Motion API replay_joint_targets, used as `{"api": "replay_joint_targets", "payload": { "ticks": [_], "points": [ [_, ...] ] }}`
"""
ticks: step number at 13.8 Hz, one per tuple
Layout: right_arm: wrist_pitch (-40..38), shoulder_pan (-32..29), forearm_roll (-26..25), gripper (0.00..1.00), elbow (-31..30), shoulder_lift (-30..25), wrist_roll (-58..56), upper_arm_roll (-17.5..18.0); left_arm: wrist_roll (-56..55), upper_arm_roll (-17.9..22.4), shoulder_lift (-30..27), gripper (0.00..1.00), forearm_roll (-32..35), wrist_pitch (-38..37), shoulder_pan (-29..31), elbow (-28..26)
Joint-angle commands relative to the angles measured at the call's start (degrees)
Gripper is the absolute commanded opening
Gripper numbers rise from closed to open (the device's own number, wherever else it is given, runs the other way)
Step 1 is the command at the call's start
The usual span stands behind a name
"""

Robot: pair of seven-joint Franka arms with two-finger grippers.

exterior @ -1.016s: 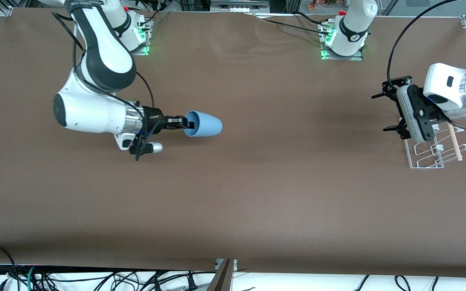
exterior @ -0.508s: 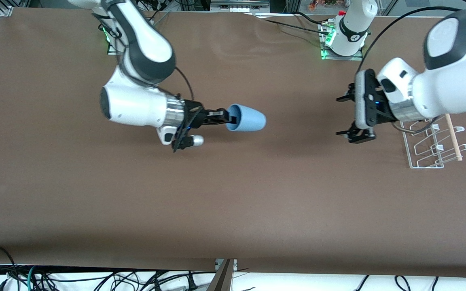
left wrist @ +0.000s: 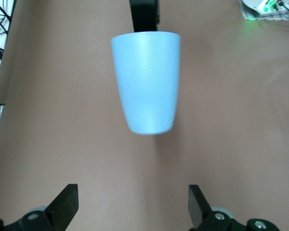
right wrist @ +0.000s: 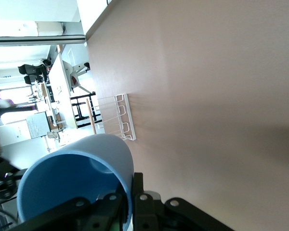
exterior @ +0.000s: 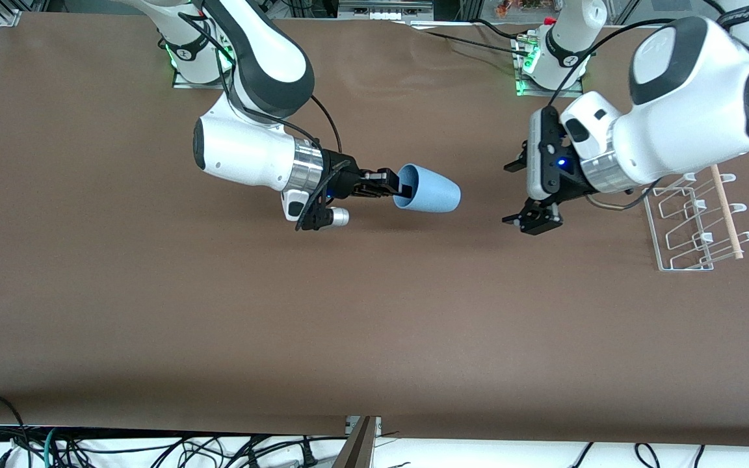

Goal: Transfer cup to left arm and place on rack
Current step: 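Lift the cup with the right gripper while the left gripper approaches, then grasp the cup body with the left gripper beside the right gripper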

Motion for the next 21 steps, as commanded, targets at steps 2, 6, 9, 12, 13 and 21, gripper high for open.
{"api": "replay_joint_targets", "payload": {
  "ticks": [2, 6, 9, 12, 13, 21],
  "points": [
    [6.45, 4.03, 1.21, 0.0, 3.39, 2.4, 2.81, -0.28, -0.44, -2.52, -1.17, 1.0, -0.95, 6.74, -0.47, -3.78],
    [10.07, 5.98, 1.13, 0.0, 7.08, 5.31, 4.82, -0.28, -1.69, -3.49, -1.26, 1.0, -0.52, 9.2, -1.26, -5.09],
    [10.07, 5.98, 1.04, 0.0, 8.76, 5.75, 6.77, -0.28, -1.51, -4.19, -1.96, 1.0, -0.17, 9.21, -1.18, -6.67],
    [10.07, 6.5, 1.13, 0.0, 8.76, 5.67, 6.86, -0.28, -1.51, -4.19, -1.96, 1.0, -0.16, 11.91, -1.09, -9.3],
    [10.07, 6.5, 1.13, 0.0, 8.76, 5.67, 6.86, -0.28, -1.77, -4.19, -1.96, 1.0, -0.16, 12.8, -1.09, -9.84],
    [10.07, 6.42, 1.21, 0.0, 8.76, 5.49, 6.95, -0.28, -2.92, -4.37, -1.35, 0.0, -0.52, 12.81, -1.09, -9.14]
  ]
}}
